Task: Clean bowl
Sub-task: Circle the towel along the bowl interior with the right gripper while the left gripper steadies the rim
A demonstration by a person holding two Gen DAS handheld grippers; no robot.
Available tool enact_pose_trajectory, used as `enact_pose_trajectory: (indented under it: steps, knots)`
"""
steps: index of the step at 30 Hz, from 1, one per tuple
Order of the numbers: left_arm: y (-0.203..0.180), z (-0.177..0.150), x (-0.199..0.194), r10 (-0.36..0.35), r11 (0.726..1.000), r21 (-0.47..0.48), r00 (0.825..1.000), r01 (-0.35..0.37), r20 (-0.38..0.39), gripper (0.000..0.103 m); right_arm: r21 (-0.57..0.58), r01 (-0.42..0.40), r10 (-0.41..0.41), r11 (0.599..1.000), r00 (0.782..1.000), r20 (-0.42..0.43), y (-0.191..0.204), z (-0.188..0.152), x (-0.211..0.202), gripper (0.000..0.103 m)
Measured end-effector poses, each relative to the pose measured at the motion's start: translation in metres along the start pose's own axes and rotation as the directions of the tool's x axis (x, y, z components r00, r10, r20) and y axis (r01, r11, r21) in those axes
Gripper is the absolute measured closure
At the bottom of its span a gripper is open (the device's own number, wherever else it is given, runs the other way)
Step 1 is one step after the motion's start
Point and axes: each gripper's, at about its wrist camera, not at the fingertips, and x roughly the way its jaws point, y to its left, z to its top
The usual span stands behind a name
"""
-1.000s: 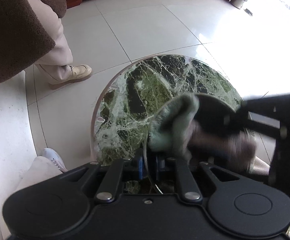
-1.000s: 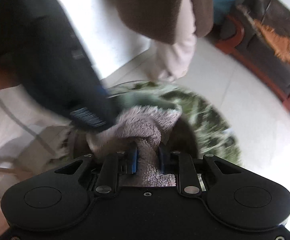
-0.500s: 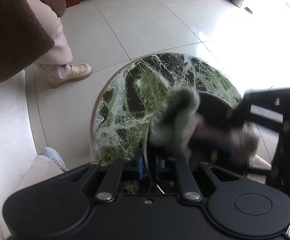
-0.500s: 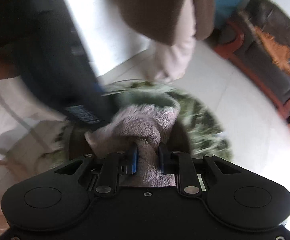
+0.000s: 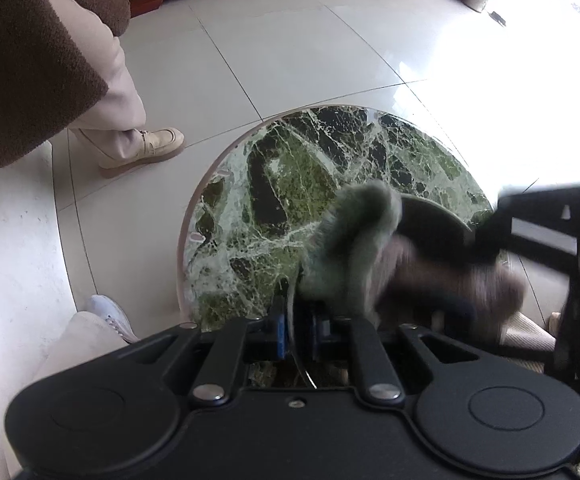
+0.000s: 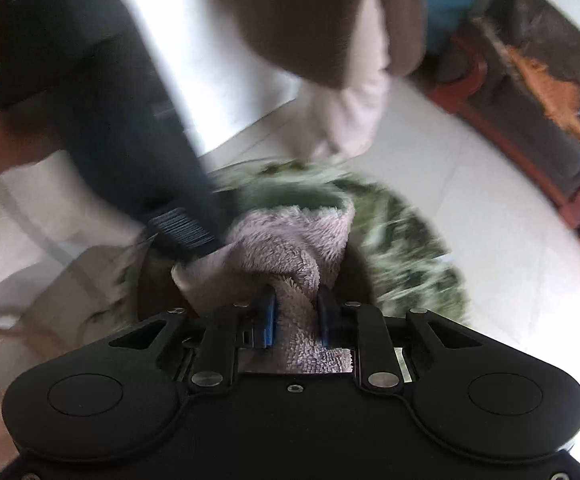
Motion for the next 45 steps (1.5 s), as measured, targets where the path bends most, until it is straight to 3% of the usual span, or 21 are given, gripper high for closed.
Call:
enact_pose_trajectory:
  steps: [6,10,16,20,26,33,38,42,45]
  knots:
    - [-0.001,0.0,0.001,0.001,1.0,0.01,1.0,-0.001,0.004,0.092,0.024,-0.063,0.064,0.998,0.996,-0.063,0.005,-0.018,-0.003,0.083]
    - [-0.003,0.0,0.001,0.012,1.0,0.025,1.0,-0.012,0.01,0.092,0.049,-0.12,0.122,0.992,0.992,-0.029,0.011,-0.015,-0.01,0.083]
    - [-0.005,0.0,0.002,0.017,0.999,0.033,1.0,-0.018,0.016,0.092,0.026,-0.004,0.004,1.0,1.0,-0.011,0.004,-0.008,-0.009,0.083]
    - [-0.005,-0.001,0.002,0.015,0.999,0.031,1.0,-0.015,0.023,0.092,0.017,-0.013,0.014,1.0,0.998,-0.064,0.009,-0.019,-0.01,0.083]
    - [-0.006,-0.001,0.002,0.018,0.999,0.04,0.999,-0.019,0.026,0.092,0.086,-0.135,0.141,0.987,0.988,-0.062,0.017,-0.017,-0.01,0.083]
    - [-0.006,-0.002,0.001,0.021,0.999,0.046,0.999,-0.022,0.028,0.091,0.052,-0.01,0.013,0.999,0.999,-0.044,0.003,-0.012,-0.007,0.083]
    - [-0.006,-0.002,0.001,0.021,0.999,0.048,0.999,-0.022,0.032,0.091,0.036,-0.054,0.057,0.998,0.994,-0.094,0.012,-0.024,-0.01,0.083]
    - [-0.007,-0.002,0.001,0.022,0.998,0.05,0.999,-0.023,0.033,0.091,0.063,-0.123,0.128,0.99,0.988,-0.083,0.015,-0.016,-0.004,0.083]
    - [-0.007,-0.002,0.001,0.022,0.998,0.052,0.999,-0.024,0.033,0.091,0.063,-0.084,0.087,0.994,0.995,-0.047,0.012,-0.012,-0.006,0.083]
